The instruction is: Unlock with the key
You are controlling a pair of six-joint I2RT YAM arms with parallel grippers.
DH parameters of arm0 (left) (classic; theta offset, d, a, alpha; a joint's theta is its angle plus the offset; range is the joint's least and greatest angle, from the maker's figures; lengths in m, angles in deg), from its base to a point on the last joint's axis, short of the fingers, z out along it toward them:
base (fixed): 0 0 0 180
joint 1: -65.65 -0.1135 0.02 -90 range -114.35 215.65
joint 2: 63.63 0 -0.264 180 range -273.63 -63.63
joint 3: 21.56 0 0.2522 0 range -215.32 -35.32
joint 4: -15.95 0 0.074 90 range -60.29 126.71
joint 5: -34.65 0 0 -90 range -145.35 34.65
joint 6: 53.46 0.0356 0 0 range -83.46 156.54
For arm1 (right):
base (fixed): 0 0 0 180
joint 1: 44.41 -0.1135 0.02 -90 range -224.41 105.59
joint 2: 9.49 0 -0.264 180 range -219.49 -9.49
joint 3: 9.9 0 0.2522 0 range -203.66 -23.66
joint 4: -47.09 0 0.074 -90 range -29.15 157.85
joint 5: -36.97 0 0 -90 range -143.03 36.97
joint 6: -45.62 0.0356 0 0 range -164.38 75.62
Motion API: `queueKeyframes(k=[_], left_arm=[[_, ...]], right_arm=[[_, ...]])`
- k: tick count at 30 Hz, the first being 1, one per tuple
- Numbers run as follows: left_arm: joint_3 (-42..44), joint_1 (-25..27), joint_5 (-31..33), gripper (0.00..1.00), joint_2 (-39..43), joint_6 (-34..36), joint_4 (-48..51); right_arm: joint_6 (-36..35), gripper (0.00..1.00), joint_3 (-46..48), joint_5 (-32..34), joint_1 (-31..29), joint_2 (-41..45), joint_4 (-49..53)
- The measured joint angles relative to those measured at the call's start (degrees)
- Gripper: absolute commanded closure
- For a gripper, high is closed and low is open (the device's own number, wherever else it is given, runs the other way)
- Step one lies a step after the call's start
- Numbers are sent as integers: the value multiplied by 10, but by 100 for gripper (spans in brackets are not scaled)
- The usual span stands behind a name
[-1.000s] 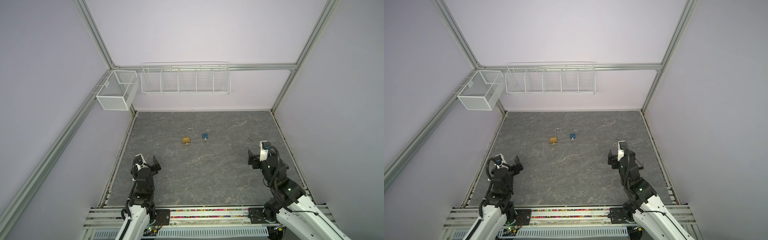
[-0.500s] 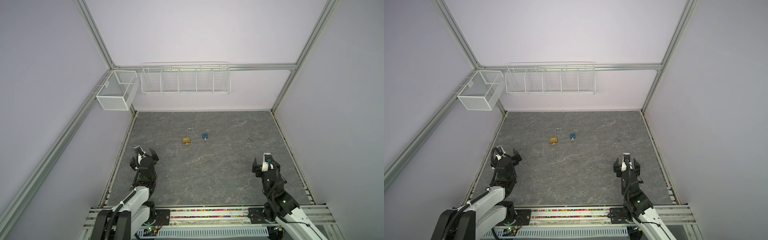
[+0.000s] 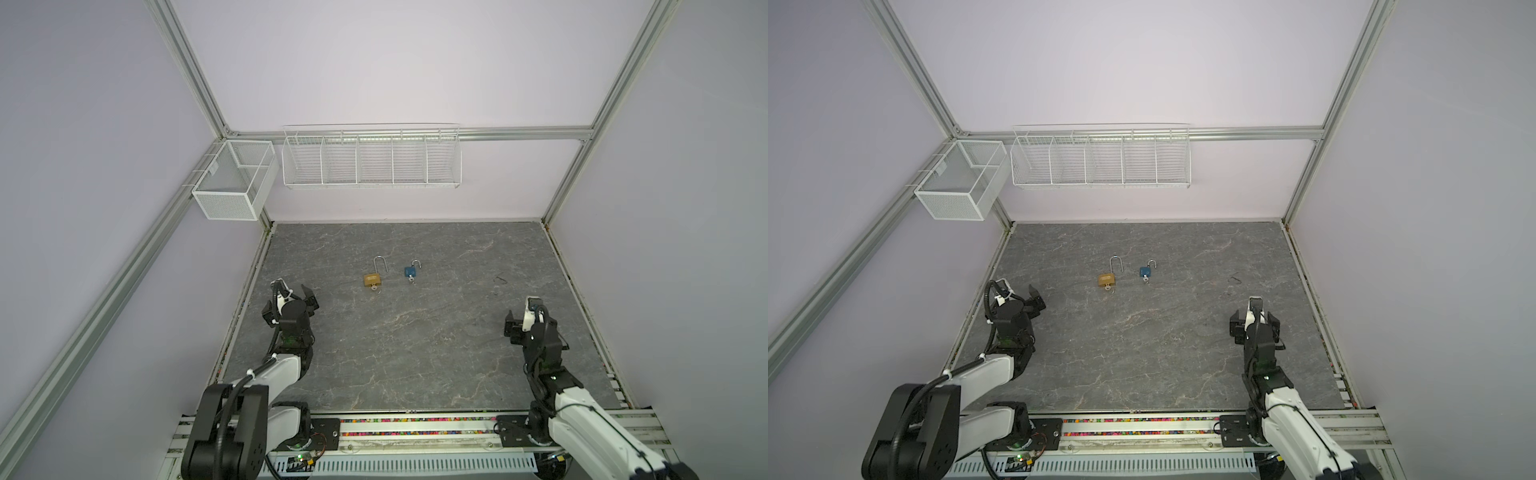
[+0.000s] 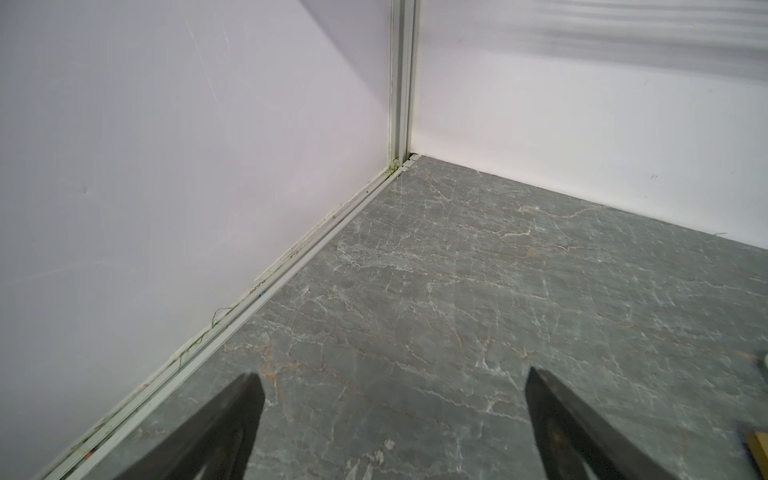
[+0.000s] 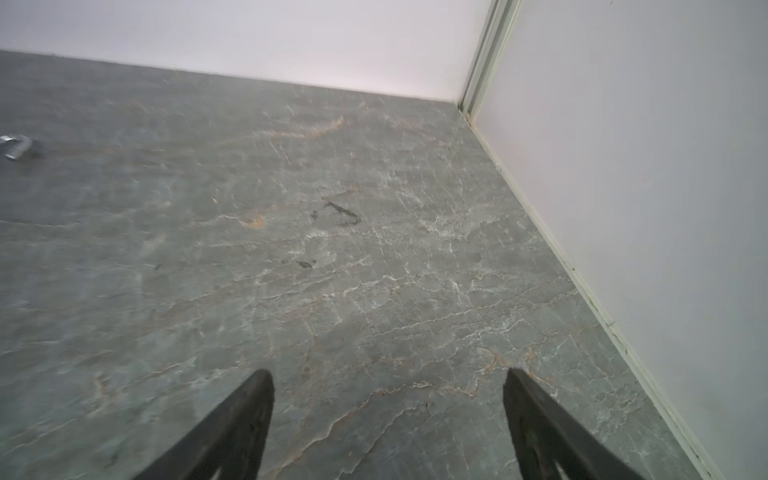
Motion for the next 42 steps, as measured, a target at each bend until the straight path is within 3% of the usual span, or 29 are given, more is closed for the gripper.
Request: queueKeyframes(k=[4, 11, 18, 42], left_arm=[[-2, -6, -29, 1, -147, 17, -117], [-2, -16, -52, 1, -143, 20, -153], [-52, -10, -58, 1, -148, 32, -119], [-55, -8, -58, 1, -150, 35, -107]], right_arm=[[-13, 11, -41, -71, 31, -176, -126], [-25, 11, -118, -167, 70, -374, -268], [-23, 12, -144, -208, 85, -377, -264], [-23, 11, -149, -216, 88, -377, -250]])
